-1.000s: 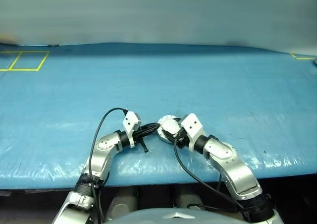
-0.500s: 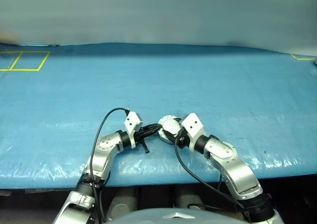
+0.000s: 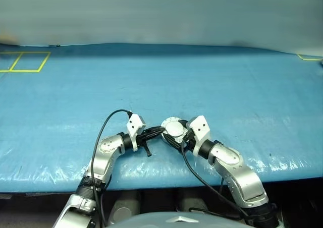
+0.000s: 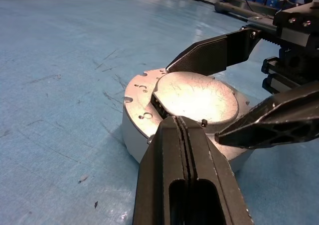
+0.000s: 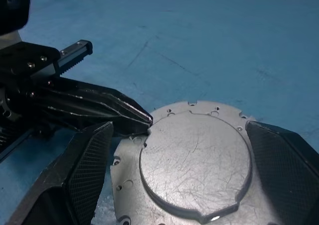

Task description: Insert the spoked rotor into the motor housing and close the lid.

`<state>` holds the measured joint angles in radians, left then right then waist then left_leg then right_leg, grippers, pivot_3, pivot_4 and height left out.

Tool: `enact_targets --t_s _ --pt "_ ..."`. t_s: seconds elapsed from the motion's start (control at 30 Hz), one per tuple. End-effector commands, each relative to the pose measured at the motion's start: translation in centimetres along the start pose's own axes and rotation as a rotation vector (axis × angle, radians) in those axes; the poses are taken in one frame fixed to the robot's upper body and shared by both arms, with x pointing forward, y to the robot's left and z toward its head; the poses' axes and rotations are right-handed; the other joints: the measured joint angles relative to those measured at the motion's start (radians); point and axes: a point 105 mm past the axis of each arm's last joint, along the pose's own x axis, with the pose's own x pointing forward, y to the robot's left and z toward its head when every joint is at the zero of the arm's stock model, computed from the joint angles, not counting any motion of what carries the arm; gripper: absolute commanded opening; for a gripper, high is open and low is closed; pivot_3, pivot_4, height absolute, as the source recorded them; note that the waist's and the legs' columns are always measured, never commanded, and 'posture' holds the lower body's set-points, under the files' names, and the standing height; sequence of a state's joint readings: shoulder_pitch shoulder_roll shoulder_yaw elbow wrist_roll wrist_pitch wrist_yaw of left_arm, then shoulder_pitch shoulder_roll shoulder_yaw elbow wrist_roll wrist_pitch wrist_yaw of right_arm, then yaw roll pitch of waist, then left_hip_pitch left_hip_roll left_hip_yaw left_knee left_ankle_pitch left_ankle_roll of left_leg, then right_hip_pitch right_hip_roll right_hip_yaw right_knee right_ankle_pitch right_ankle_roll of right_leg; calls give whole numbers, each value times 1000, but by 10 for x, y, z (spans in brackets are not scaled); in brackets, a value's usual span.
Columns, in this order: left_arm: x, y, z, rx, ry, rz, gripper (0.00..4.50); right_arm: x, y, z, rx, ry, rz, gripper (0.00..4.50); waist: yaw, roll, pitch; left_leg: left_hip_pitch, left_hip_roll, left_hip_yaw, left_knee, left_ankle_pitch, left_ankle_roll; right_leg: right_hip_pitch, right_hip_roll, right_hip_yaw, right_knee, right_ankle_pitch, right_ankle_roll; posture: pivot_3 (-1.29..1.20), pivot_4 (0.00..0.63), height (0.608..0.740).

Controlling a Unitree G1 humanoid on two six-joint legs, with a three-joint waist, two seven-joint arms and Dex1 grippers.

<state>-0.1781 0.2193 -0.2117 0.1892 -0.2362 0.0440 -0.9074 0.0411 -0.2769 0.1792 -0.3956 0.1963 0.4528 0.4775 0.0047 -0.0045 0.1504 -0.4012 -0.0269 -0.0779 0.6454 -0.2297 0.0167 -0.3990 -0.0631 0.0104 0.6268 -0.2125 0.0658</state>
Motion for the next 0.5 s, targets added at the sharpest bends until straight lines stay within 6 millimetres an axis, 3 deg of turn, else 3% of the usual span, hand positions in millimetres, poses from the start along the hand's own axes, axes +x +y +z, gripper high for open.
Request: enact_targets --t_s 0.03,0.13,0.23,0.5 --pt "6 -7 -3 -1 21 -30 0 -5 -14 41 -103 -174 -86 4482 0 0 0 0 0 0 0 0 0 0 0 0 0 0 0 0 150 740" --pt "5 -7 -3 -2 23 -30 0 -10 -19 47 -112 -187 -90 4482 0 0 0 0 0 0 0 0 0 0 0 0 0 0 0 0 150 740" --pt "4 -7 -4 -4 29 -28 0 -20 -36 42 -7 -169 -140 4482 1 0 0 0 0 0 0 0 0 0 0 0 0 0 0 0 150 740" --pt "2 -7 -7 -5 36 -20 0 -54 -54 -10 660 -75 -147 4482 1 2 1 0 1 0 -1 0 0 1 0 1 0 0 -1 0 150 740"
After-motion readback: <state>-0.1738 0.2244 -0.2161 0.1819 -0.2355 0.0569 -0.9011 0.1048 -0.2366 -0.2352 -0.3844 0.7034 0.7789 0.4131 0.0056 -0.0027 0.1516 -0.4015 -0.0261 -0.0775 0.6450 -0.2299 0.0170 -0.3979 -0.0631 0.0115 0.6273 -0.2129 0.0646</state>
